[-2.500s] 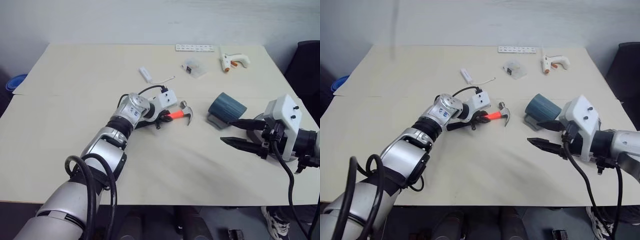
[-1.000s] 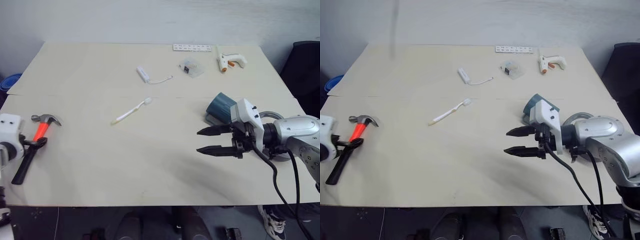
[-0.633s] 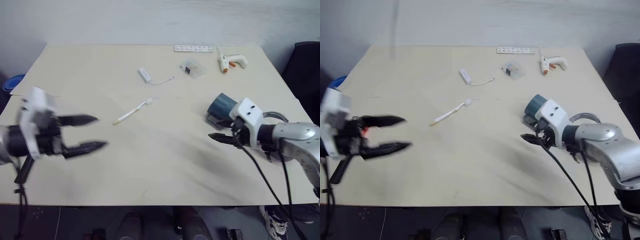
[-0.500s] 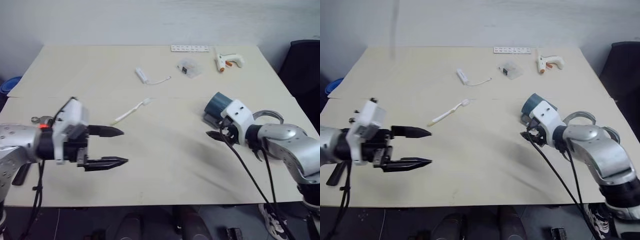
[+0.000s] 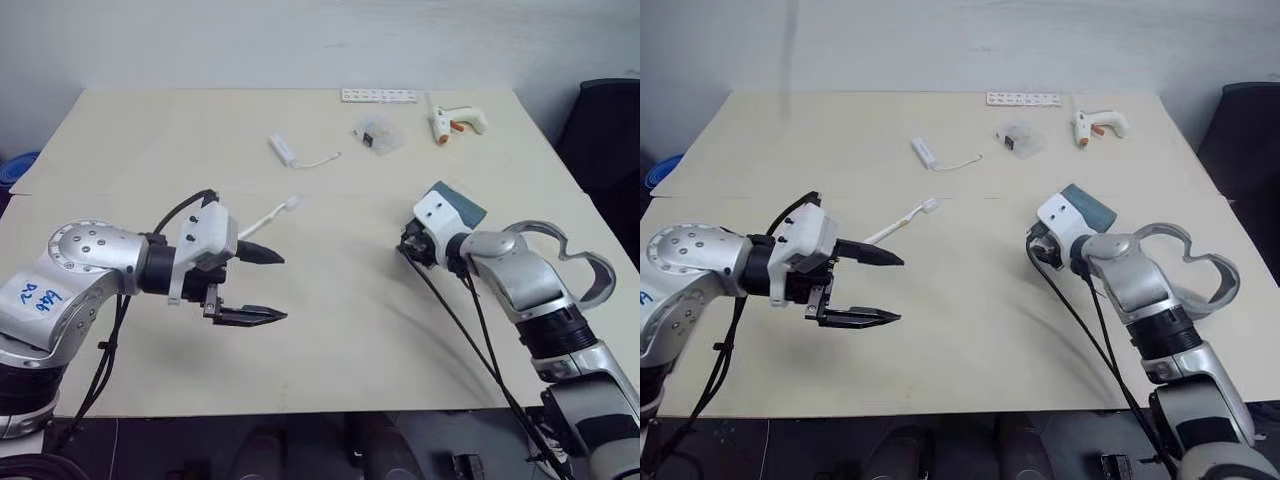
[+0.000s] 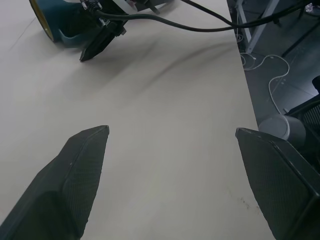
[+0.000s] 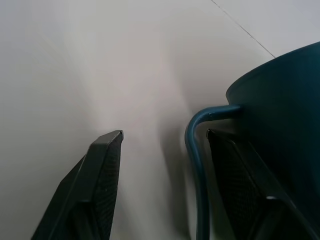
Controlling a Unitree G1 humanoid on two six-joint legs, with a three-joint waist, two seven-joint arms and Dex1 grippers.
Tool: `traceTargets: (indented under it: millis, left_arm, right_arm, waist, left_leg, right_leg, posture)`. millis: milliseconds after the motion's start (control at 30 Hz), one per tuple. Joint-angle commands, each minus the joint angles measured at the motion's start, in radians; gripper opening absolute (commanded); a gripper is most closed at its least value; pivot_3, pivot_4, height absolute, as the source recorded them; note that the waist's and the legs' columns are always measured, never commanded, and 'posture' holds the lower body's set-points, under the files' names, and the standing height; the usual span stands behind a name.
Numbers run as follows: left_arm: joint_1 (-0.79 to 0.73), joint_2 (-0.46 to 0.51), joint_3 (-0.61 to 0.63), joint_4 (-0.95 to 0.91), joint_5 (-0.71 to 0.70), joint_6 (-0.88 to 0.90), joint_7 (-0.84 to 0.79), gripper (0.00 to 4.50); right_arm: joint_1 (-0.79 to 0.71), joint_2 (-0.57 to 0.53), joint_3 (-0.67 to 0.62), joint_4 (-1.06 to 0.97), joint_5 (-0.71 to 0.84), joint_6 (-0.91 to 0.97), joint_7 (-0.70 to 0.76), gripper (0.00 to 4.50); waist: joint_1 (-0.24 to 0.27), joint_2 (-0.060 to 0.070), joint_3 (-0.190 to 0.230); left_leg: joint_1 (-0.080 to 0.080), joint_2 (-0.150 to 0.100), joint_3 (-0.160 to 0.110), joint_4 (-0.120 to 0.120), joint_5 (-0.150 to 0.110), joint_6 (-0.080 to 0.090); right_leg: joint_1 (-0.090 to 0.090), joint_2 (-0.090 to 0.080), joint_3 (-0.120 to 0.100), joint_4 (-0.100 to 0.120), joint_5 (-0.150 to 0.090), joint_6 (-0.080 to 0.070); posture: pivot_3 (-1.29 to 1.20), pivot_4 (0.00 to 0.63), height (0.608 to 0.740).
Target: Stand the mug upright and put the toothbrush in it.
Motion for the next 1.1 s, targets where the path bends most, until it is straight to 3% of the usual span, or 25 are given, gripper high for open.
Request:
traceTargets:
  millis: [33, 100, 267, 367, 533, 700, 867, 1100]
  left_arm:
    - [-0.014, -0.003, 0.024, -0.011, -0.013, -0.009, 0.005, 4.33]
    - [-0.004, -0.001, 0.023, -0.015, -0.009, -0.014, 0.005, 4.34]
    - [0.015, 0.003, 0.021, -0.016, 0.002, -0.034, 0.001, 4.34]
    - [0.006, -0.003, 0.021, -0.009, 0.001, -0.035, 0.009, 4.34]
    - [0.007, -0.001, 0.033, -0.002, 0.002, -0.035, 0.025, 4.34]
    - [0.014, 0.004, 0.119, 0.020, -0.044, 0.016, 0.076, 4.34]
    - [0.067, 0.052, 0.204, -0.004, -0.067, 0.056, 0.084, 4.34]
    - [0.063, 0.091, 0.240, -0.002, -0.088, 0.083, 0.093, 4.34]
  right_arm:
    - [0.004, 0.016, -0.008, 0.075, -0.035, -0.031, 0.023, 2.59]
    - [0.006, 0.023, -0.014, 0.084, -0.033, -0.039, 0.040, 2.21]
    - [0.022, 0.026, -0.028, 0.059, -0.033, -0.035, 0.070, 0.54]
    - [0.030, 0.028, -0.057, 0.045, -0.030, -0.021, 0.084, 0.06]
    - [0.026, 0.105, -0.125, -0.027, 0.048, -0.005, 0.126, 0.00]
    - [-0.001, 0.330, -0.210, -0.131, 0.222, -0.072, 0.174, 0.00]
    - [0.027, 0.489, -0.195, -0.082, 0.268, -0.214, 0.226, 0.00]
    - [0.095, 0.569, -0.186, 0.002, 0.303, -0.354, 0.325, 0.00]
  waist:
    - [0.000, 0.000, 0.000]
    - [-0.001, -0.001, 0.000]
    - [-0.001, -0.001, 0.000]
    - [0.003, -0.004, -0.002]
    - [0.000, -0.005, -0.003]
    - [-0.033, -0.004, -0.003]
    - [-0.048, -0.002, -0.001]
    - [-0.026, -0.002, -0.001]
  left_leg:
    - [0.000, 0.000, 0.000, 0.000, 0.000, 0.000]
    - [0.001, 0.002, 0.000, 0.000, 0.000, 0.000]
    - [0.001, 0.002, 0.000, 0.000, 0.000, 0.000]
    - [0.001, 0.003, -0.001, 0.000, 0.000, 0.000]
    - [0.001, 0.003, -0.001, 0.000, 0.000, 0.000]
    - [0.003, 0.006, -0.004, -0.002, 0.000, 0.000]
    - [0.001, 0.006, -0.010, -0.007, 0.000, 0.000]
    - [-0.001, 0.004, -0.009, -0.008, -0.001, -0.003]
  right_leg:
    - [0.000, 0.001, 0.001, 0.000, 0.000, 0.000]
    - [0.000, 0.004, 0.004, 0.001, 0.000, 0.000]
    - [0.000, 0.005, 0.004, 0.001, 0.000, 0.000]
    - [0.000, 0.005, 0.004, 0.001, 0.000, 0.000]
    - [0.001, 0.005, 0.004, 0.001, 0.000, 0.000]
    - [-0.001, 0.009, 0.006, 0.004, 0.000, -0.002]
    - [-0.005, 0.009, 0.005, 0.007, -0.001, -0.004]
    - [-0.004, 0.003, 0.004, 0.002, 0.000, -0.002]
  posture:
    - [0.00, 0.150, 0.740]
    - [0.00, 0.150, 0.740]
    - [0.00, 0.150, 0.740]
    - [0.00, 0.150, 0.740]
    - [0.00, 0.150, 0.740]
    - [0.00, 0.150, 0.740]
    - [0.00, 0.150, 0.740]
    - [0.00, 0.150, 0.740]
